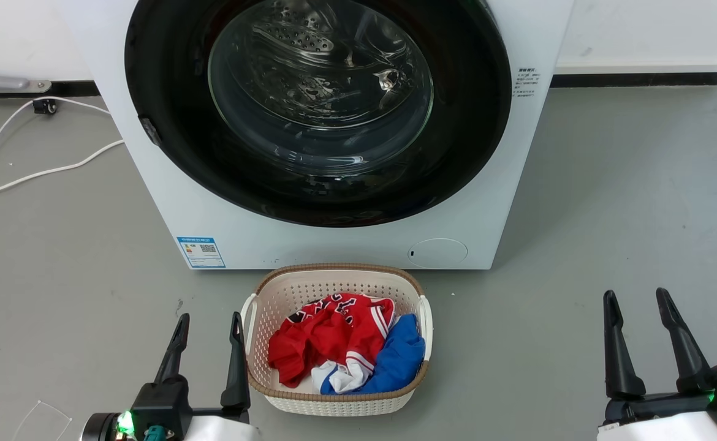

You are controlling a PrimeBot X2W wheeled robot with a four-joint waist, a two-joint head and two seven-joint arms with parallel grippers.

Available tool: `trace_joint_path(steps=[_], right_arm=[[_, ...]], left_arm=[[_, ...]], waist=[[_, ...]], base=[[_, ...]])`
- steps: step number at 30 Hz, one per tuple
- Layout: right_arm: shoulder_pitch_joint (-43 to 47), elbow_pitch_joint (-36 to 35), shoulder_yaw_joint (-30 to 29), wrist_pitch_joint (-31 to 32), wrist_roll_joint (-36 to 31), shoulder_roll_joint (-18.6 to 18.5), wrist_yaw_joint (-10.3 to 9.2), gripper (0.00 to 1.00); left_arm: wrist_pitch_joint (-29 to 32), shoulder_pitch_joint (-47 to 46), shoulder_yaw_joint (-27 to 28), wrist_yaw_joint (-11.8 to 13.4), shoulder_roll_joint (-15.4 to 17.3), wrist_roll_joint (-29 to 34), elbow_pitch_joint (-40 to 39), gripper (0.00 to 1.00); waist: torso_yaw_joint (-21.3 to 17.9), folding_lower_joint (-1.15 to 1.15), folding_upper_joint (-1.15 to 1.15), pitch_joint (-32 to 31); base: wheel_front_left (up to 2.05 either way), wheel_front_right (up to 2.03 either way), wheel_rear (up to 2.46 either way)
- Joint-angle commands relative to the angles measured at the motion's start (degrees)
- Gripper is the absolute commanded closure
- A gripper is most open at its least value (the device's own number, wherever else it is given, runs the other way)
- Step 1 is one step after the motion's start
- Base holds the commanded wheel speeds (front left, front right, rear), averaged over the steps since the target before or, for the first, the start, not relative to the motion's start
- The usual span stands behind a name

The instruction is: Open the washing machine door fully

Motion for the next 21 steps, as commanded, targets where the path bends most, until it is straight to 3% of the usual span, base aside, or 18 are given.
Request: trace_joint_path(steps=[1,21], right_arm=[[0.60,-0.45,0.08,-0.48,-0.85,0.16,0.00,0.00],[0.74,0.93,0.22,-0.50,2.00,0.17,0.00,0.00]], left_arm=[[-0.42,0.53,0.14,0.03,-0.10,1.28,0.04,0.00],[-0.43,0.93,0.43,0.01,-0.23,-0.15,1.05,0.00]], waist=[[0.01,0.00,0.00,0.03],[-0.12,0.00,0.00,-0.02]], base=[[0.00,0.00,0.00],[0.00,0.00,0.00]])
